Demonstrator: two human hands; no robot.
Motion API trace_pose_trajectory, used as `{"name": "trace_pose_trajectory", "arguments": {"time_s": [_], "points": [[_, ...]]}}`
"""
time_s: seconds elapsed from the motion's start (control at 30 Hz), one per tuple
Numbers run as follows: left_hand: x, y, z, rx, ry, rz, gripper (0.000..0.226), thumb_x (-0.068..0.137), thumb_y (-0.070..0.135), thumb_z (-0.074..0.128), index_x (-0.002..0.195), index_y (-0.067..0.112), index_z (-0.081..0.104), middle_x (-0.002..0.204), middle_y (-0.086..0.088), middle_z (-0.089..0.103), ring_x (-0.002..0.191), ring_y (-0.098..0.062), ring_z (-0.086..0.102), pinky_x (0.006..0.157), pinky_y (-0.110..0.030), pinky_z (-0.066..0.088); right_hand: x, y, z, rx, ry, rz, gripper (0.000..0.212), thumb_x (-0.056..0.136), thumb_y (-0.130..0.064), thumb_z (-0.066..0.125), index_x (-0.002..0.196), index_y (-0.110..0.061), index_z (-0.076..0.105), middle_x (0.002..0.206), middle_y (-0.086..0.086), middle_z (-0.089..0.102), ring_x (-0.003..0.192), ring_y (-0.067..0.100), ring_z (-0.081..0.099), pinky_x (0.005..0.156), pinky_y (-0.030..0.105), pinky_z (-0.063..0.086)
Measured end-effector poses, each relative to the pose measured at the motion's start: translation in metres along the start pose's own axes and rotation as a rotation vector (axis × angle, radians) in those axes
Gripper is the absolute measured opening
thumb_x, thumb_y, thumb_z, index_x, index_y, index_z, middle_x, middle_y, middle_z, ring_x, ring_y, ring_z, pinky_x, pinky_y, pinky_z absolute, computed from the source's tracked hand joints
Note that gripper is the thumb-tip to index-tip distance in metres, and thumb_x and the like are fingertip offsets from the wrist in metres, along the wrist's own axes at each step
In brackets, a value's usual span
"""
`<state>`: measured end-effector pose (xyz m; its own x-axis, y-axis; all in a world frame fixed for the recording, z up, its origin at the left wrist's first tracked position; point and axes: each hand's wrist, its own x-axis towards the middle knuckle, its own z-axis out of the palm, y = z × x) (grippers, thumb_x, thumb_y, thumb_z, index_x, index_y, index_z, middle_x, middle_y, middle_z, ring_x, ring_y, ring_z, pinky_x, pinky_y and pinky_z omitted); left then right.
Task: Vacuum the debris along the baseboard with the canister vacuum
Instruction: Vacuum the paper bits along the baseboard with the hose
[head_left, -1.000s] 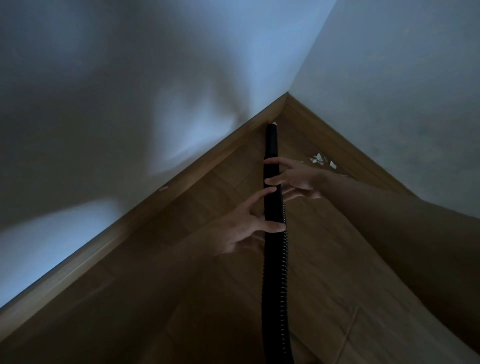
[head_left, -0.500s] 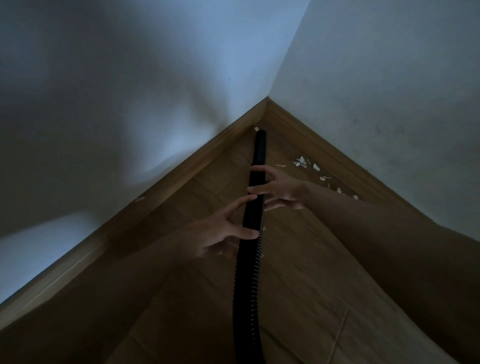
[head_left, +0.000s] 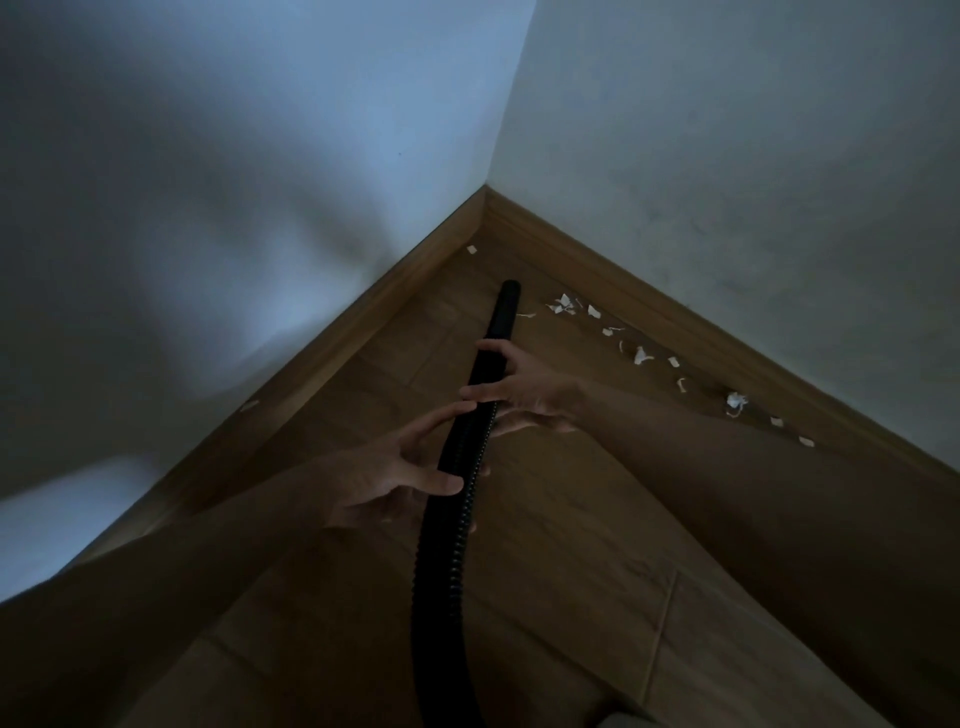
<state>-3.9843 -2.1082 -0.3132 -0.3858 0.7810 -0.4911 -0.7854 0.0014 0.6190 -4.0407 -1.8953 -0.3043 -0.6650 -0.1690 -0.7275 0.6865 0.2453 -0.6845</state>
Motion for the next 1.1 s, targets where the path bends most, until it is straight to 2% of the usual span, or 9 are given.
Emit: {"name": "trace_pose_trajectory", "arguments": {"time_s": [0.1,0.3,0.4,0.53,0.63,0.77,0.9,1.03,1.1], "points": [[0.002,0.0,0.0,-0.014,0.019,0.044,0.08,0.082,-0.012,0.062,0.134,0.047,0.05,0.13,-0.019,0.062,0.099,-0.051,0.065,0.075,-0.055,0.059,-0.001,-0.014,0.0,-0.063,0.006,-0.021,0.083,0.083,-0.005,0.075,0.147,-0.037,0.034,0.123,0.007,0.052,0.092,0.027,0.07,0.071,0.038,0.062],[0.016,0.007,0.007,-0.052,0.089,0.174,0.087,0.073,-0.01,0.07,0.136,0.045,0.048,0.126,-0.02,0.065,0.106,-0.043,0.066,0.093,-0.06,0.052,0.011,-0.042,-0.005,-0.19,0.005,-0.044,0.082,0.083,-0.006,0.075,0.148,-0.037,0.036,0.139,0.013,0.049,0.095,0.023,0.065,0.064,0.035,0.06],[0.021,0.009,0.008,-0.054,0.104,0.185,0.086,0.073,-0.007,0.073,0.135,0.047,0.049,0.127,-0.02,0.065,0.113,-0.047,0.062,0.1,-0.066,0.044,0.016,-0.048,-0.009,-0.217,-0.029,-0.011,0.081,0.085,-0.009,0.074,0.149,-0.037,0.034,0.143,0.014,0.048,0.094,0.022,0.065,0.065,0.033,0.06],[0.027,0.014,0.009,-0.037,0.159,0.194,0.086,0.073,-0.002,0.075,0.136,0.048,0.045,0.126,-0.018,0.066,0.108,-0.049,0.064,0.097,-0.065,0.047,0.026,-0.052,-0.015,-0.238,-0.033,-0.006,0.079,0.085,-0.012,0.074,0.149,-0.037,0.035,0.143,0.014,0.05,0.095,0.021,0.065,0.06,0.028,0.059],[0.034,0.019,0.012,-0.051,0.173,0.199,0.086,0.075,0.0,0.074,0.139,0.047,0.043,0.126,-0.016,0.066,0.107,-0.047,0.065,0.088,-0.058,0.054,0.032,-0.057,-0.02,-0.23,-0.037,0.0,0.077,0.085,-0.012,0.074,0.148,-0.039,0.037,0.141,0.012,0.051,0.098,0.022,0.064,0.06,0.029,0.059],[0.038,0.023,0.016,-0.069,0.162,0.18,0.084,0.076,0.001,0.075,0.137,0.049,0.042,0.13,-0.016,0.063,0.105,-0.046,0.066,0.078,-0.053,0.059,0.036,-0.058,-0.027,-0.222,-0.031,-0.006,0.075,0.085,-0.01,0.074,0.146,-0.039,0.041,0.115,0.001,0.059,0.097,0.021,0.064,0.067,0.034,0.059],[0.038,0.025,0.017,-0.056,0.182,0.166,0.081,0.083,-0.001,0.071,0.139,0.048,0.041,0.132,-0.018,0.061,0.105,-0.044,0.067,0.071,-0.049,0.06,0.039,-0.06,-0.029,-0.208,0.007,-0.009,0.076,0.082,-0.007,0.075,0.145,-0.035,0.043,0.132,0.012,0.057,0.098,0.027,0.067,0.064,0.036,0.061],[0.038,0.027,0.02,-0.069,0.166,0.159,0.082,0.083,-0.002,0.071,0.14,0.048,0.041,0.133,-0.019,0.059,0.108,-0.045,0.066,0.08,-0.054,0.057,0.034,-0.061,-0.033,-0.177,0.029,-0.007,0.075,0.083,-0.007,0.074,0.146,-0.032,0.042,0.137,0.014,0.055,0.092,0.027,0.067,0.063,0.037,0.061],[0.037,0.027,0.023,-0.058,0.16,0.147,0.08,0.084,-0.002,0.069,0.141,0.047,0.041,0.132,-0.019,0.06,0.105,-0.043,0.067,0.078,-0.053,0.059,0.03,-0.056,-0.035,-0.164,0.023,0.003,0.075,0.083,-0.007,0.074,0.146,-0.032,0.042,0.137,0.015,0.054,0.093,0.028,0.068,0.064,0.037,0.061]]}}
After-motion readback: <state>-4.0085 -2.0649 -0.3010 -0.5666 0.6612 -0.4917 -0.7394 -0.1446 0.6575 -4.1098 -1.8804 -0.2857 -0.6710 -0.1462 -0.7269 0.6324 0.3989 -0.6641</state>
